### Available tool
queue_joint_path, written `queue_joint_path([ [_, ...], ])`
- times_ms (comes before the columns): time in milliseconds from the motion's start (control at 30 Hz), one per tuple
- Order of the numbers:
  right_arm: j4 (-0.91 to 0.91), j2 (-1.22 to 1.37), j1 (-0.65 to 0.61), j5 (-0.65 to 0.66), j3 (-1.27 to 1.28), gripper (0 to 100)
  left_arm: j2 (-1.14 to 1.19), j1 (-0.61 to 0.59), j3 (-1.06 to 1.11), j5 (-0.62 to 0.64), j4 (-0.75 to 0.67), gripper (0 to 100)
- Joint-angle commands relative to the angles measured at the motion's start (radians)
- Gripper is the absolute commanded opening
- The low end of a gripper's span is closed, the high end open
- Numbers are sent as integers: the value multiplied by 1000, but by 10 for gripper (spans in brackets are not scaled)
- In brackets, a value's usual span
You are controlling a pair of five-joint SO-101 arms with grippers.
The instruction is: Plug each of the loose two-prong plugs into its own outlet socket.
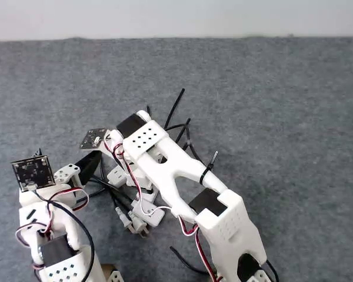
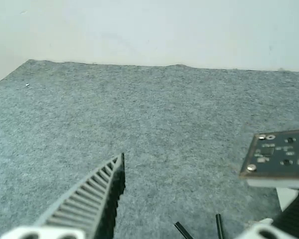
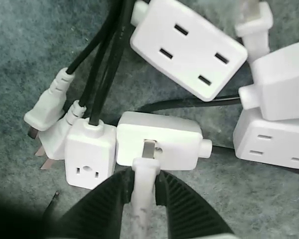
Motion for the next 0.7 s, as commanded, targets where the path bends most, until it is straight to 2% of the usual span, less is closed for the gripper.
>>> queue_joint_path([
  [0, 56, 27, 5, 63, 640, 9, -18, -152, -117, 54, -130, 445],
  [267, 44, 16, 211, 74, 646, 9, -18, -152, -111, 54, -130, 445],
  [367, 47, 15, 274, 120, 646, 9, -18, -152, -111, 54, -130, 445],
  [667, 31, 13, 259, 124, 638, 9, -18, -152, -111, 54, -130, 445],
])
